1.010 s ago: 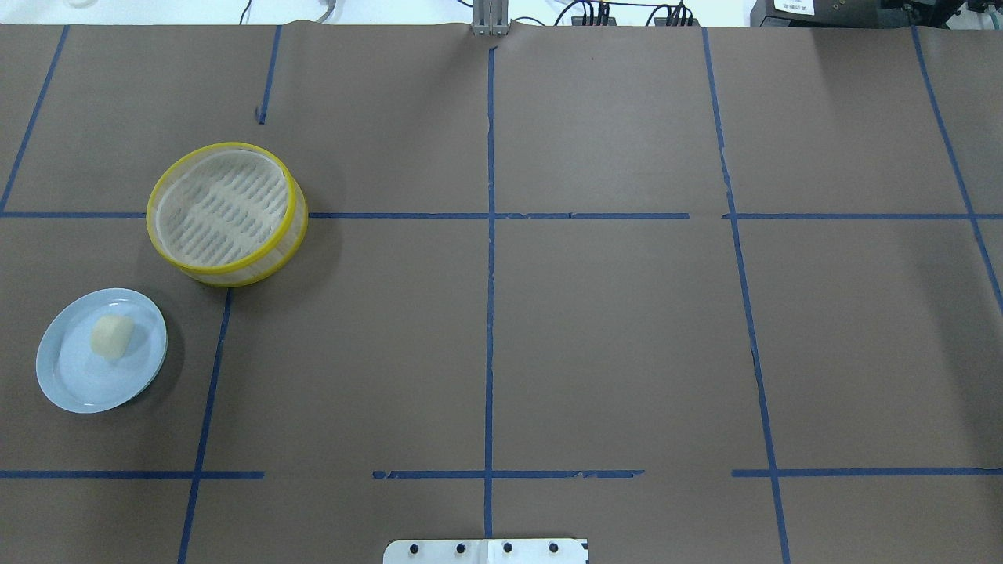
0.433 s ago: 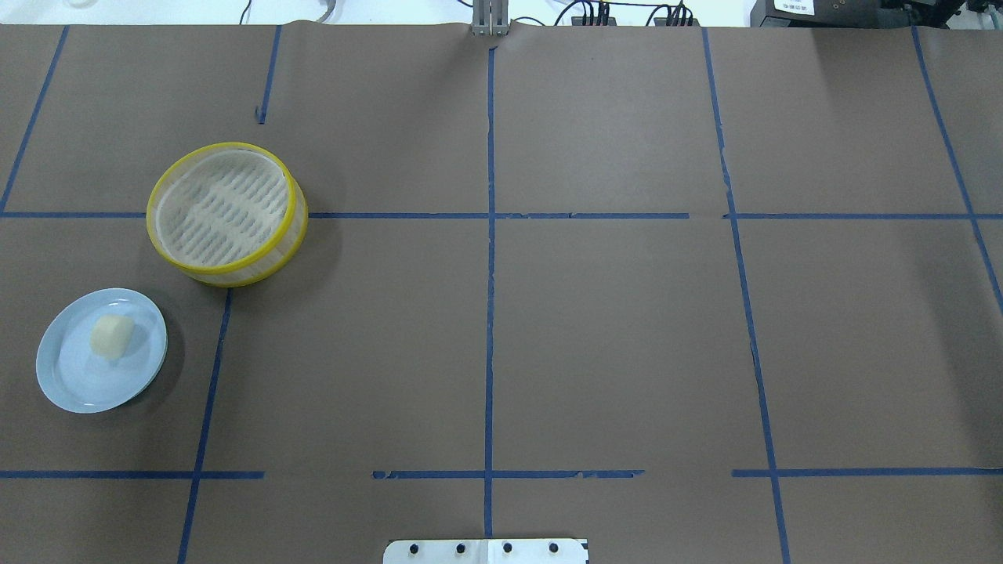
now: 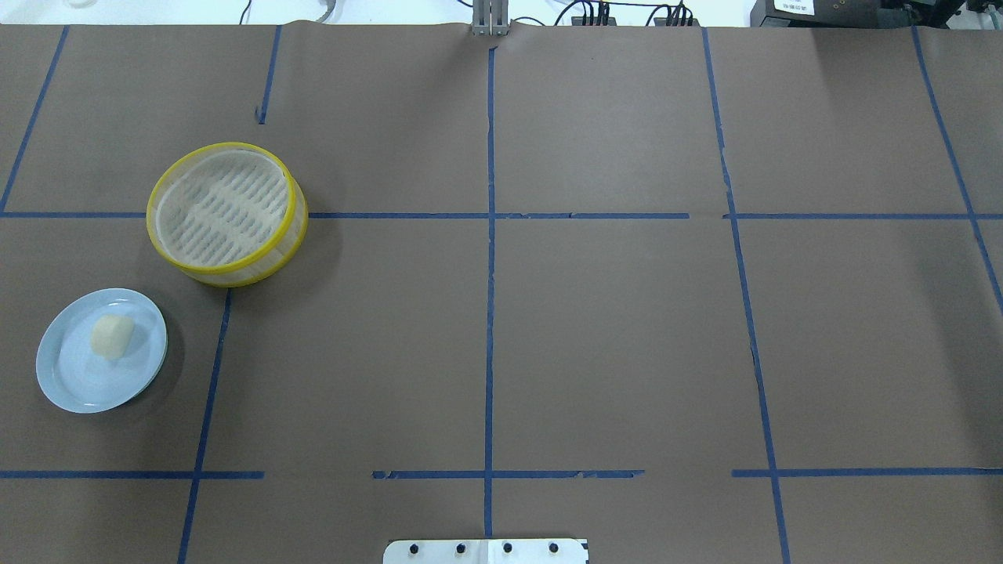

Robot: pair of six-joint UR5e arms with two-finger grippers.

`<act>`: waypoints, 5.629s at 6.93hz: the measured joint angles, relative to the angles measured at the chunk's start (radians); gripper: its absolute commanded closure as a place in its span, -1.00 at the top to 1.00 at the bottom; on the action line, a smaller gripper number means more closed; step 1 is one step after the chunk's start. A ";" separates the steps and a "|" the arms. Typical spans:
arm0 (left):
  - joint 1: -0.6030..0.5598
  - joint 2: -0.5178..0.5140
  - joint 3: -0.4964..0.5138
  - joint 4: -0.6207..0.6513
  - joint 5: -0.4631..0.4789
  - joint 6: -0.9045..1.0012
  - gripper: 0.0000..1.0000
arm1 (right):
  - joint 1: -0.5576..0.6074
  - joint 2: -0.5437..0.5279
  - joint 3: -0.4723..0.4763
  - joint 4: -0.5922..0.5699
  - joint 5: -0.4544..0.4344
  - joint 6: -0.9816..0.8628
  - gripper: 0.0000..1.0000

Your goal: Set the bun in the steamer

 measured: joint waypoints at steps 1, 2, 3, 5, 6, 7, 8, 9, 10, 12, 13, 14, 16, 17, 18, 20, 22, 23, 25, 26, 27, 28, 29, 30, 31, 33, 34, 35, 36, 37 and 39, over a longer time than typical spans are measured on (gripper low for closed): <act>0.087 -0.002 -0.006 -0.101 0.000 -0.095 1.00 | 0.000 0.000 0.000 0.000 0.000 0.000 1.00; 0.192 -0.004 -0.016 -0.207 0.004 -0.246 1.00 | 0.000 0.000 0.000 0.000 0.000 0.000 1.00; 0.284 -0.004 -0.022 -0.316 0.008 -0.406 1.00 | 0.000 0.000 0.000 0.000 0.000 0.000 1.00; 0.472 -0.005 -0.030 -0.454 0.084 -0.699 1.00 | 0.000 0.000 0.000 0.000 0.000 0.000 1.00; 0.550 -0.003 -0.033 -0.476 0.133 -0.793 1.00 | 0.000 0.000 0.000 0.000 0.000 0.000 1.00; 0.616 0.001 -0.033 -0.482 0.189 -0.848 1.00 | 0.000 0.000 0.000 0.000 0.000 0.000 1.00; 0.656 0.014 -0.029 -0.485 0.229 -0.868 0.94 | 0.000 0.000 0.000 0.001 0.000 0.000 1.00; 0.671 0.036 -0.025 -0.491 0.247 -0.872 0.93 | 0.000 0.000 0.000 0.000 0.000 0.000 1.00; 0.677 0.061 -0.021 -0.509 0.253 -0.871 0.93 | 0.000 0.000 0.000 0.000 0.000 0.000 1.00; 0.683 0.081 -0.012 -0.539 0.255 -0.877 0.90 | 0.000 0.000 0.000 0.000 0.000 0.000 1.00; 0.686 0.073 -0.001 -0.542 0.256 -0.878 0.87 | 0.000 0.000 0.000 0.000 0.000 0.000 1.00; 0.686 0.056 0.017 -0.543 0.256 -0.878 0.86 | 0.000 0.000 0.000 0.000 0.000 0.000 1.00; 0.687 0.034 0.041 -0.544 0.265 -0.876 0.47 | 0.000 0.000 0.000 0.000 0.000 0.000 1.00; 0.687 0.031 0.044 -0.544 0.268 -0.876 0.27 | 0.000 0.000 0.000 0.000 0.000 0.000 1.00; 0.688 0.031 0.044 -0.544 0.269 -0.877 0.21 | 0.000 0.000 0.000 0.000 0.000 0.000 1.00; 0.693 0.031 0.038 -0.544 0.268 -0.880 0.14 | 0.000 0.000 0.000 0.000 0.000 0.000 1.00; 0.699 0.033 0.035 -0.544 0.268 -0.882 0.13 | 0.000 0.000 0.000 0.000 0.000 0.000 1.00; 0.702 0.033 0.035 -0.544 0.268 -0.882 0.06 | 0.000 0.000 0.000 0.000 0.000 0.000 1.00; 0.703 0.033 0.035 -0.544 0.268 -0.882 -0.05 | 0.000 0.000 0.000 0.000 0.000 0.000 1.00; 0.704 0.033 0.034 -0.544 0.268 -0.882 -0.08 | 0.000 0.000 0.000 0.001 0.000 0.000 1.00; 0.704 0.034 0.033 -0.544 0.268 -0.881 -0.08 | 0.000 0.000 0.000 0.000 0.000 0.000 1.00; 0.704 0.034 0.031 -0.544 0.268 -0.881 -0.08 | 0.000 0.000 0.000 0.000 0.000 0.000 1.00; 0.703 0.036 0.025 -0.544 0.268 -0.882 -0.09 | 0.000 0.000 0.000 0.001 0.000 0.000 1.00; 0.701 0.039 0.013 -0.544 0.268 -0.882 -0.10 | 0.000 0.000 0.000 0.000 0.000 0.000 1.00; 0.698 0.041 -0.002 -0.544 0.268 -0.882 -0.15 | 0.000 0.000 0.000 0.000 0.000 0.000 1.00; 0.690 0.053 -0.063 -0.542 0.260 -0.883 -0.17 | 0.000 0.000 0.000 0.000 0.000 0.000 1.00; 0.682 0.062 -0.103 -0.541 0.257 -0.883 -0.17 | 0.000 0.000 0.000 0.000 0.000 0.000 1.00; 0.664 0.058 -0.130 -0.539 0.254 -0.882 -0.17 | 0.000 0.000 0.000 0.000 0.000 0.000 1.00; 0.645 0.033 -0.138 -0.536 0.253 -0.882 -0.17 | 0.000 0.000 0.000 0.000 0.000 0.000 1.00; 0.635 -0.007 -0.133 -0.516 0.253 -0.884 -0.17 | 0.000 0.000 0.000 0.000 0.000 0.000 1.00; 0.612 -0.138 -0.099 -0.377 0.254 -0.885 -0.17 | 0.000 0.000 0.000 0.000 0.000 0.000 1.00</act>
